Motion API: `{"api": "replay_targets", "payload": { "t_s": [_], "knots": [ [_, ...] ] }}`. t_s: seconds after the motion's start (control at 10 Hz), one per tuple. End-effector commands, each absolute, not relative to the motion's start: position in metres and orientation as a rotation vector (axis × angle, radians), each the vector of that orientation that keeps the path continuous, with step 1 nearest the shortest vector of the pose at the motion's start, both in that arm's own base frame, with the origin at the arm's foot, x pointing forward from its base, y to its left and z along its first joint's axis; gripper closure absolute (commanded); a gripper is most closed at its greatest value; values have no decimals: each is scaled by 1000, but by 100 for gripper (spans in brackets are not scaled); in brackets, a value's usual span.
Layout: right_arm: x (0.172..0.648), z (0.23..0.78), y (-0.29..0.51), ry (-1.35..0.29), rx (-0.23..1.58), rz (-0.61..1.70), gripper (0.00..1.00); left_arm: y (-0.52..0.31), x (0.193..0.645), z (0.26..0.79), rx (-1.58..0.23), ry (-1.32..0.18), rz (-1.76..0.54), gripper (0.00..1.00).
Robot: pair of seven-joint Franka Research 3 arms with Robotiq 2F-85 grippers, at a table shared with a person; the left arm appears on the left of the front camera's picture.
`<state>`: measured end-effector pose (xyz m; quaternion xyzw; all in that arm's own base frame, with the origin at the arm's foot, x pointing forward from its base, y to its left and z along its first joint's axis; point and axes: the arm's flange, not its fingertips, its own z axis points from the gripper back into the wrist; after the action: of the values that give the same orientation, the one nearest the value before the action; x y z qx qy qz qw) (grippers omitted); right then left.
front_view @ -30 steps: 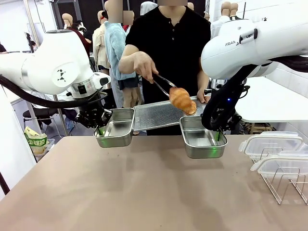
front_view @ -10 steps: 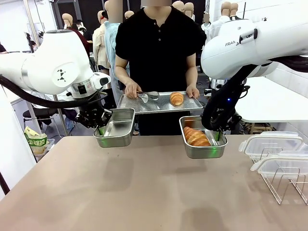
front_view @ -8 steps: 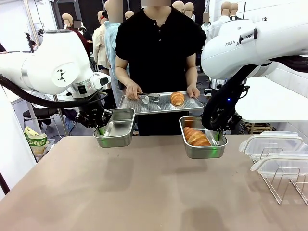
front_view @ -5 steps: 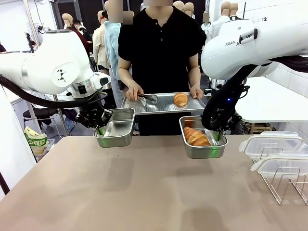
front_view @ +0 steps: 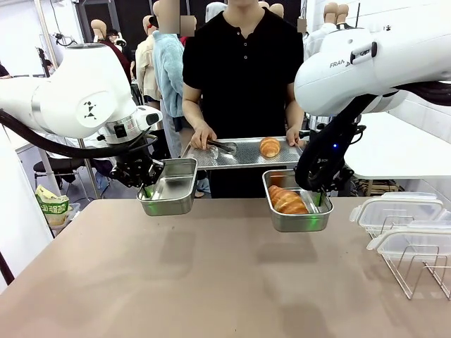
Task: Place the bread in airtight containers.
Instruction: Once an object is inside an Airtight Container , place the container in the center of the table.
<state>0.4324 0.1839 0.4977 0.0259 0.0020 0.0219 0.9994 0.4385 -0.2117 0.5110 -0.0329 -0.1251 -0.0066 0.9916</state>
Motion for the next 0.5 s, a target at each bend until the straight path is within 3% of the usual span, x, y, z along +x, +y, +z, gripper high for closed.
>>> {"api": "replay_targets", "payload": {
  "t_s": [0.0, 0.2, 0.4],
  "knots": [
    [432, 498, 184, 4, 52, 44, 100, -210, 439, 514, -71, -256, -12, 100],
    [437, 455, 172, 85, 94, 68, 100, -210, 439, 514, -71, -256, -12, 100],
    [439, 413, 169, 14, 67, 79, 100, -210, 439, 514, -71, -256, -12, 100]
  ]
}}
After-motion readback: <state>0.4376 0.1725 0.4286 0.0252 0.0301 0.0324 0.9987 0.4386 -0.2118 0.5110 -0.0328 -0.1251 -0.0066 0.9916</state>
